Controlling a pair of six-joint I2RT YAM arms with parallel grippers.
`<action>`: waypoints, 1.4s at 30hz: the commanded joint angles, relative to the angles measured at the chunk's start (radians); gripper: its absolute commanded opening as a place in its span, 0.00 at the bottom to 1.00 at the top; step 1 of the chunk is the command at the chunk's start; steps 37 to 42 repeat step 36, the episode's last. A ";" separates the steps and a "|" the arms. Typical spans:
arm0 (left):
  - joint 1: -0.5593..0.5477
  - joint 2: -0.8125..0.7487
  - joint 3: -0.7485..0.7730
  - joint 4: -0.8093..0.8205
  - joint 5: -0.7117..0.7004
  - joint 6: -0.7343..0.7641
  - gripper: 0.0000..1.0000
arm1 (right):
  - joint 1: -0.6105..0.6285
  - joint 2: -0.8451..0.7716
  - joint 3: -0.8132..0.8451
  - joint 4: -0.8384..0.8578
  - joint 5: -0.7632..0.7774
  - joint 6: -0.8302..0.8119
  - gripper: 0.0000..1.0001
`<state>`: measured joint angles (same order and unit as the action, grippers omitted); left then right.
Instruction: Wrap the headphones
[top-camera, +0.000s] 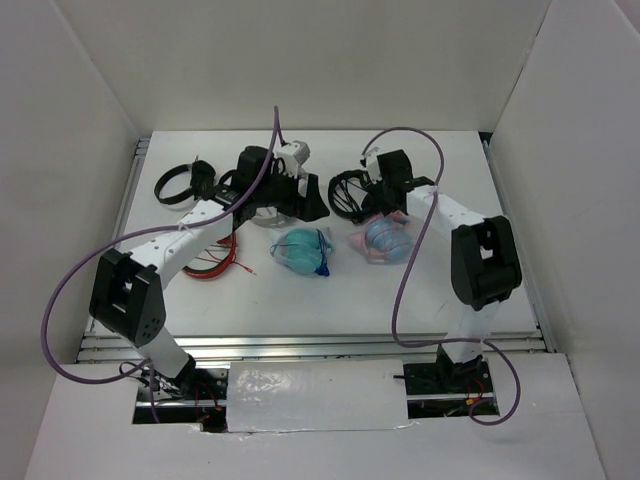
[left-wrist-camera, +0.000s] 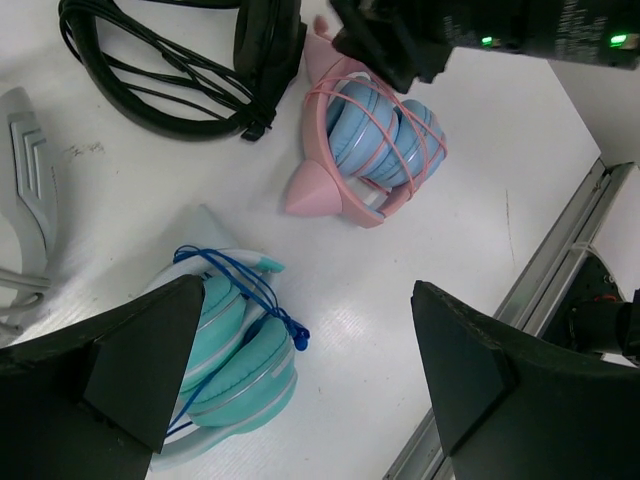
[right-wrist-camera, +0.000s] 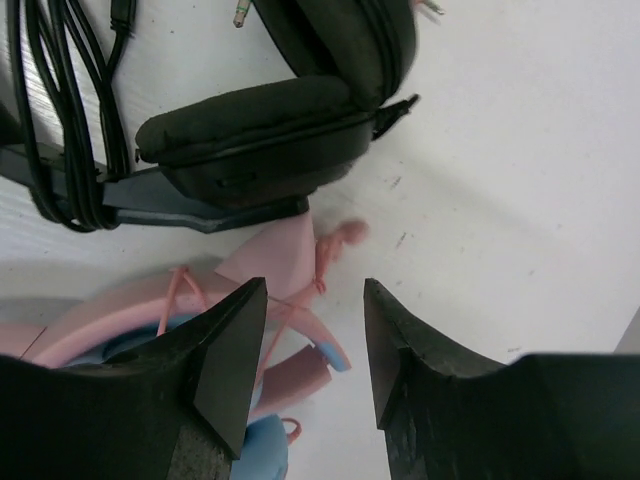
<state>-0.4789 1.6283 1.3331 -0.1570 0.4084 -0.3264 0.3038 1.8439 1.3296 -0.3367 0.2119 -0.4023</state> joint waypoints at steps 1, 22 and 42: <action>0.025 -0.059 -0.014 0.065 0.056 -0.028 0.99 | -0.005 -0.158 -0.020 0.069 -0.034 0.051 0.52; 0.102 -0.642 -0.340 -0.277 -0.695 -0.418 0.99 | -0.144 -0.985 -0.478 -0.053 0.064 0.952 1.00; 0.106 -0.855 -0.411 -0.498 -0.928 -0.594 0.99 | -0.146 -1.279 -0.526 -0.220 0.167 0.973 1.00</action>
